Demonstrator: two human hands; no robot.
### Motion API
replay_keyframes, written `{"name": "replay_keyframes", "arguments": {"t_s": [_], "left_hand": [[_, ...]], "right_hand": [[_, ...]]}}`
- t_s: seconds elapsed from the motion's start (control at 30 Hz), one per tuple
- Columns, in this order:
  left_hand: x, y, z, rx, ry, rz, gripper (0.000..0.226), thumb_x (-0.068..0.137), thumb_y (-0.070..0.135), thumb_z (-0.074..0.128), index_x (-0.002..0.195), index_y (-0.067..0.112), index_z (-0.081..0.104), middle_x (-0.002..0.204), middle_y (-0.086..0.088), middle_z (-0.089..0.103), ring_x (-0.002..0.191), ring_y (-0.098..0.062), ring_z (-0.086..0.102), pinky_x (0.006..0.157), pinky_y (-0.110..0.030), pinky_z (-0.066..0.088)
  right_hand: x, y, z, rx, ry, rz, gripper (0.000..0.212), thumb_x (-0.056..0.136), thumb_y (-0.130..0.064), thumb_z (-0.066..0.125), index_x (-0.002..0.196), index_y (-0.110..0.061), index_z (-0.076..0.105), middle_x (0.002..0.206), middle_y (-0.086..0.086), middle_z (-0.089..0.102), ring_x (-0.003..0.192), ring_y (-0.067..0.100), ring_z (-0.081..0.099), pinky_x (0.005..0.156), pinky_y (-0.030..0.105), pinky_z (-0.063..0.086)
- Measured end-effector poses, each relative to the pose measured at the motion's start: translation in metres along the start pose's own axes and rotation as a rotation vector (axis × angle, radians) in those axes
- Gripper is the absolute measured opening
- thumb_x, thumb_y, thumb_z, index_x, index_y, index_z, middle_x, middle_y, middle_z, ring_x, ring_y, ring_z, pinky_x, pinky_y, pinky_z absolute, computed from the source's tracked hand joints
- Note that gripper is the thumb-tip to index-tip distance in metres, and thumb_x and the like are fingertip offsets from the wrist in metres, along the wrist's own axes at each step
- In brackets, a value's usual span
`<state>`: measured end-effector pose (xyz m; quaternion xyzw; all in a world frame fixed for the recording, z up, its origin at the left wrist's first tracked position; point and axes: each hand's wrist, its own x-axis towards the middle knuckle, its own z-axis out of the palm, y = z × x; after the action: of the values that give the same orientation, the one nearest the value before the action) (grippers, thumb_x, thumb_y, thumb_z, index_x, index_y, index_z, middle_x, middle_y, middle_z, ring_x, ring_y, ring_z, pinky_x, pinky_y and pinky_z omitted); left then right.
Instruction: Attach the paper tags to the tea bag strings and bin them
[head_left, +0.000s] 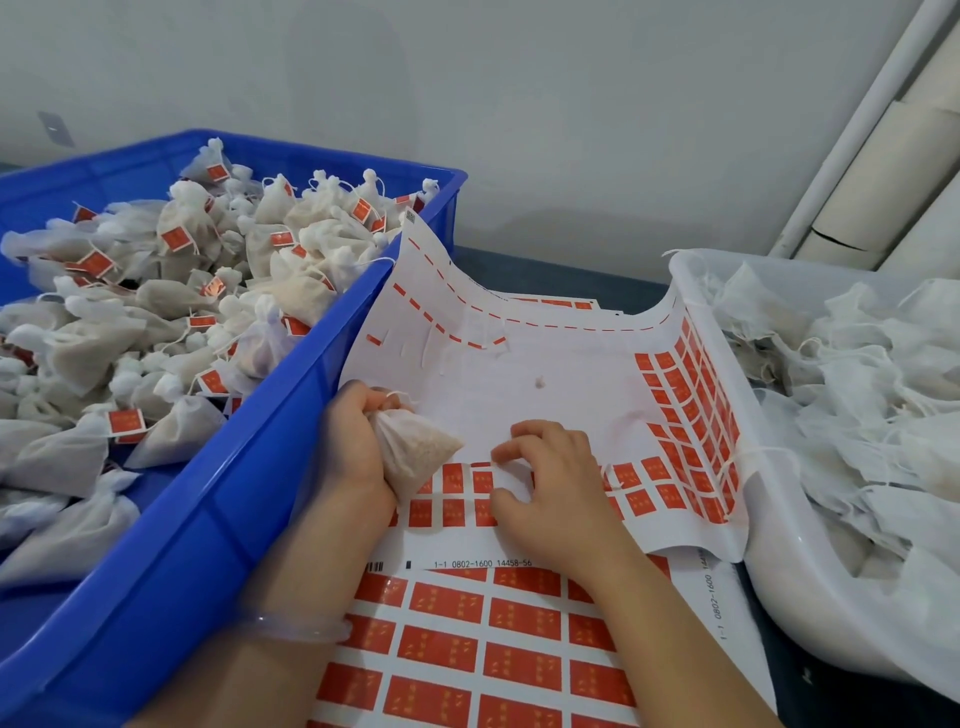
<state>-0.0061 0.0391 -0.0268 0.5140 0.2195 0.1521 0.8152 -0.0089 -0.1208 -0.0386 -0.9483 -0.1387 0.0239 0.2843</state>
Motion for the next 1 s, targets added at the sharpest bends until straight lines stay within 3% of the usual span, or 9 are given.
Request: {"name": "replay_keyframes", "arguments": {"t_s": [0.2,0.33,0.57,0.7,0.8,1.0], "left_hand": [[0.0013,-0.0005,-0.0001,-0.002,0.021,-0.013,0.040,0.086,0.021,0.050,0.049,0.026,0.061,0.049,0.012,0.060,0.052,-0.010,0.064,0.052,-0.023,0.048],[0.0021,-0.0016,-0.0025,0.012,0.021,-0.023,0.041,0.086,0.023,0.050,0.047,0.026,0.060,0.049,0.011,0.060,0.051,-0.010,0.064,0.050,-0.023,0.048],[-0.0009,-0.0002,-0.0013,0.018,0.000,-0.016,0.049,0.087,0.021,0.049,0.041,0.031,0.062,0.046,0.012,0.059,0.045,-0.003,0.062,0.052,-0.023,0.047],[-0.0023,0.0017,0.0013,0.021,0.024,-0.007,0.037,0.087,0.020,0.048,0.052,0.024,0.059,0.046,0.012,0.059,0.049,-0.009,0.064,0.048,-0.020,0.047],[-0.0028,0.0018,0.0014,0.020,0.028,-0.008,0.030,0.087,0.020,0.049,0.058,0.024,0.056,0.047,0.013,0.059,0.055,-0.010,0.063,0.053,-0.023,0.048],[-0.0034,0.0011,0.0008,0.030,0.031,0.002,0.024,0.087,0.021,0.049,0.063,0.024,0.054,0.047,0.013,0.059,0.050,-0.008,0.063,0.048,-0.020,0.047]], "right_hand": [[-0.0011,-0.0023,0.0007,-0.006,-0.013,-0.016,0.008,0.086,-0.033,0.058,0.092,-0.036,0.059,0.141,-0.016,0.035,0.129,0.006,0.024,0.110,0.032,0.019],[-0.0003,0.0005,0.0021,0.004,0.000,-0.005,0.024,0.087,-0.035,0.055,0.111,-0.035,0.053,0.142,-0.015,0.032,0.131,0.006,0.023,0.112,0.032,0.019],[-0.0003,-0.0020,0.0016,-0.013,-0.010,-0.023,0.009,0.087,-0.037,0.055,0.095,-0.040,0.053,0.146,-0.015,0.030,0.133,0.008,0.020,0.112,0.035,0.016],[0.0032,-0.0008,0.0013,-0.084,-0.072,-0.053,0.034,0.090,-0.039,0.049,0.124,-0.040,0.044,0.151,-0.013,0.018,0.137,0.012,0.011,0.114,0.039,0.009],[0.0065,-0.0036,-0.0012,-0.082,-0.105,-0.040,0.033,0.089,-0.034,0.049,0.122,-0.039,0.046,0.152,-0.011,0.017,0.138,0.015,0.009,0.114,0.042,0.009],[0.0068,-0.0069,0.0017,-0.096,-0.096,-0.035,0.025,0.089,-0.031,0.050,0.113,-0.036,0.050,0.153,-0.011,0.015,0.139,0.017,0.008,0.113,0.042,0.008]]}}
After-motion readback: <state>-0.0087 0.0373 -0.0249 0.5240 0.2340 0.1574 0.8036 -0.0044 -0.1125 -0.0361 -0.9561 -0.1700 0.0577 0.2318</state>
